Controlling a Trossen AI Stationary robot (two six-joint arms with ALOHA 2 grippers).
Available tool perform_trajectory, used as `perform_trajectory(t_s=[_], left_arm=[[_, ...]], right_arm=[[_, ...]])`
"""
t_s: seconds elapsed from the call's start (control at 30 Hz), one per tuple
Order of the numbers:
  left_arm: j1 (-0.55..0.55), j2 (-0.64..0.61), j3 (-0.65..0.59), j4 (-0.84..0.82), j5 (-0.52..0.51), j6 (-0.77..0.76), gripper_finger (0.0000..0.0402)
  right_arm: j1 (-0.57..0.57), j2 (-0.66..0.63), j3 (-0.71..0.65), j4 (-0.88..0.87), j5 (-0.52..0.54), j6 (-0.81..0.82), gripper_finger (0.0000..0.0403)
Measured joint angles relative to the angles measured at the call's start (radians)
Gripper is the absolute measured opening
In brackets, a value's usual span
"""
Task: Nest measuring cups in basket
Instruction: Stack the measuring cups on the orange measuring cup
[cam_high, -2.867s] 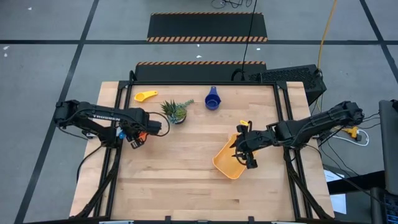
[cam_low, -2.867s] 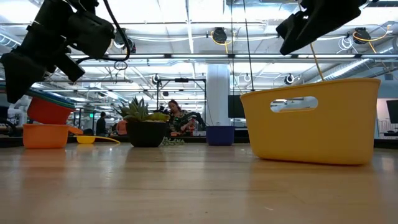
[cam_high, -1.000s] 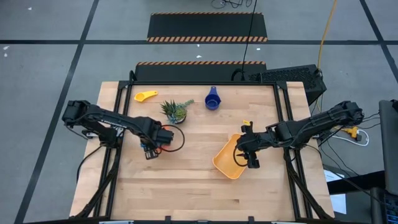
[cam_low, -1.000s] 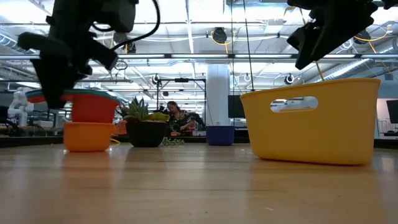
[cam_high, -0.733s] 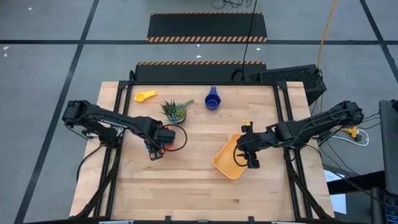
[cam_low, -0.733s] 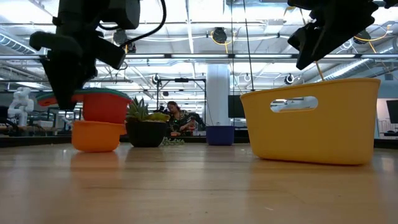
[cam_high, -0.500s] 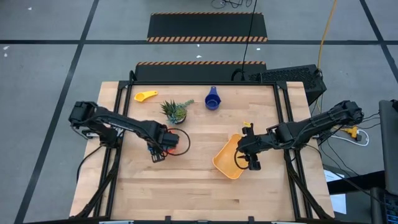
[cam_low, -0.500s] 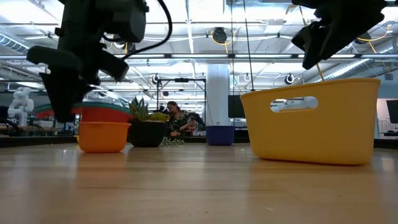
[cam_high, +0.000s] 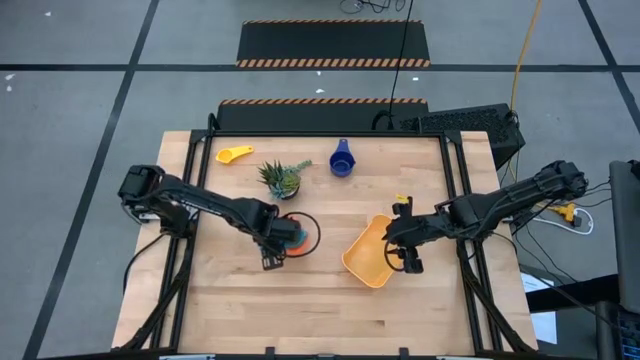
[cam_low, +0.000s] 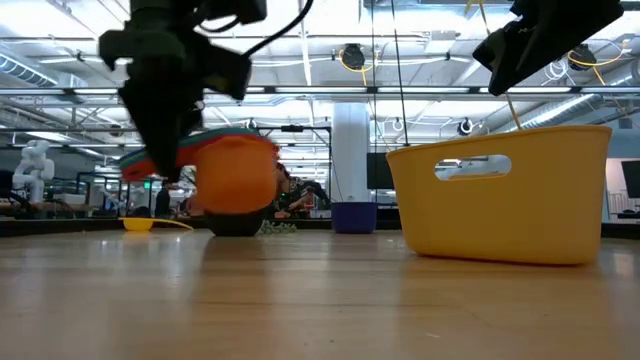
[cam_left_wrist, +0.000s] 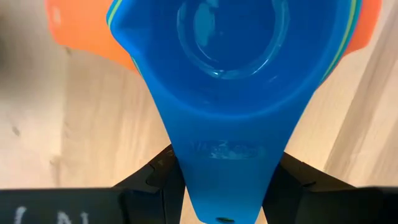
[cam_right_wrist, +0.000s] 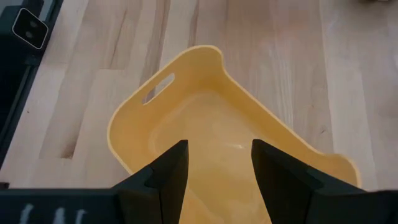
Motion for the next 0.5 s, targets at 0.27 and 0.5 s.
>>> perform_trajectory(t_s=[0.27, 0.5], left_arm=[[0.001, 0.0, 0.052, 0.003, -0.051, -0.002, 0.0158], [-0.002, 0.026, 0.053, 0.008, -0.057, 0.016, 0.0158]], right_arm=[[0.0, 0.0, 0.0, 0.002, -0.002, 0.022, 0.0169], [0.0, 0.0, 0.0, 0.003, -0.003, 0.022, 0.0169]])
